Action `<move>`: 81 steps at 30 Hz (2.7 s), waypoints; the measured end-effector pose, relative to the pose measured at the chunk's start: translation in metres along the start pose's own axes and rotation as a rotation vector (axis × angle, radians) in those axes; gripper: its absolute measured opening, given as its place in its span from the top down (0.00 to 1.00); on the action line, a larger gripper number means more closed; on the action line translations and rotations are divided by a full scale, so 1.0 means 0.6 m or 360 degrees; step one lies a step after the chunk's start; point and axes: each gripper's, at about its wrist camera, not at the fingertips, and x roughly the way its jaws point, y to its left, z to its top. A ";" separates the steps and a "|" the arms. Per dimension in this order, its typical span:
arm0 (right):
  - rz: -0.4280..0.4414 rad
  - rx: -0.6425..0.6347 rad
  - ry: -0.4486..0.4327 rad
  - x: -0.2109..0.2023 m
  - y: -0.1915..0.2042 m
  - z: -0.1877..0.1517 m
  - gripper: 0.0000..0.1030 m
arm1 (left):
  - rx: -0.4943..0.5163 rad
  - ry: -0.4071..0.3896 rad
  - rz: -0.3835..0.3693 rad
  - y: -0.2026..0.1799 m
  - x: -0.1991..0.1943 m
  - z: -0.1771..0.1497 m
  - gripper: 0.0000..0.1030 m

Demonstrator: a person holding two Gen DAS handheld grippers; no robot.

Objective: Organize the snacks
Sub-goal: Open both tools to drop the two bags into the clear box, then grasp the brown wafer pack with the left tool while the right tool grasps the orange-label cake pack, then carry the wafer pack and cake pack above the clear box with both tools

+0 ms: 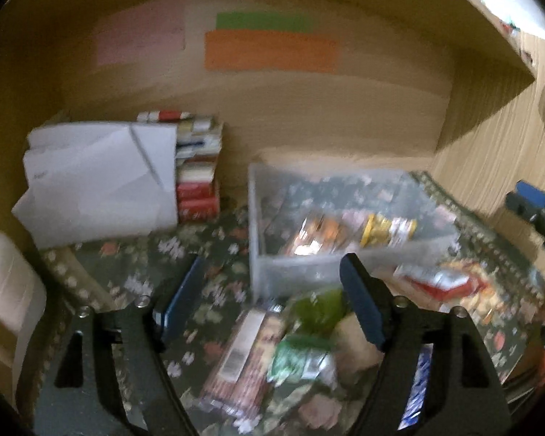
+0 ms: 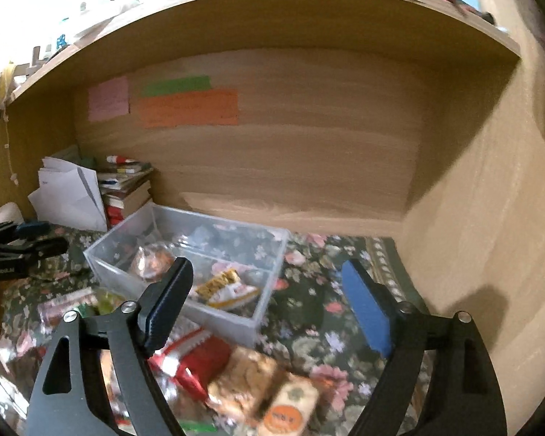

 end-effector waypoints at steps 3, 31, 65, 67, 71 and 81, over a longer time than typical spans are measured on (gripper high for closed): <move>-0.0033 0.0043 0.0034 -0.008 -0.014 -0.017 0.20 | -0.0019 0.0072 0.0023 0.017 0.011 -0.031 0.25; -0.0014 0.0143 0.0542 0.067 -0.037 -0.148 0.40 | -0.0091 0.0325 0.0020 0.054 0.101 -0.121 0.31; 0.0048 0.0141 0.0005 -0.021 -0.034 -0.017 0.70 | -0.0039 -0.0172 -0.0062 -0.004 -0.059 0.023 0.57; 0.0063 0.0123 -0.0034 -0.019 -0.025 -0.005 0.70 | -0.0038 -0.0186 -0.0071 -0.010 -0.053 0.035 0.57; 0.0117 0.0113 -0.0065 -0.009 -0.010 0.014 0.70 | -0.0037 -0.0193 -0.0090 -0.021 -0.039 0.057 0.57; 0.0221 0.0075 -0.0041 0.056 0.032 0.049 0.70 | -0.0047 -0.0137 -0.0129 -0.046 0.029 0.097 0.57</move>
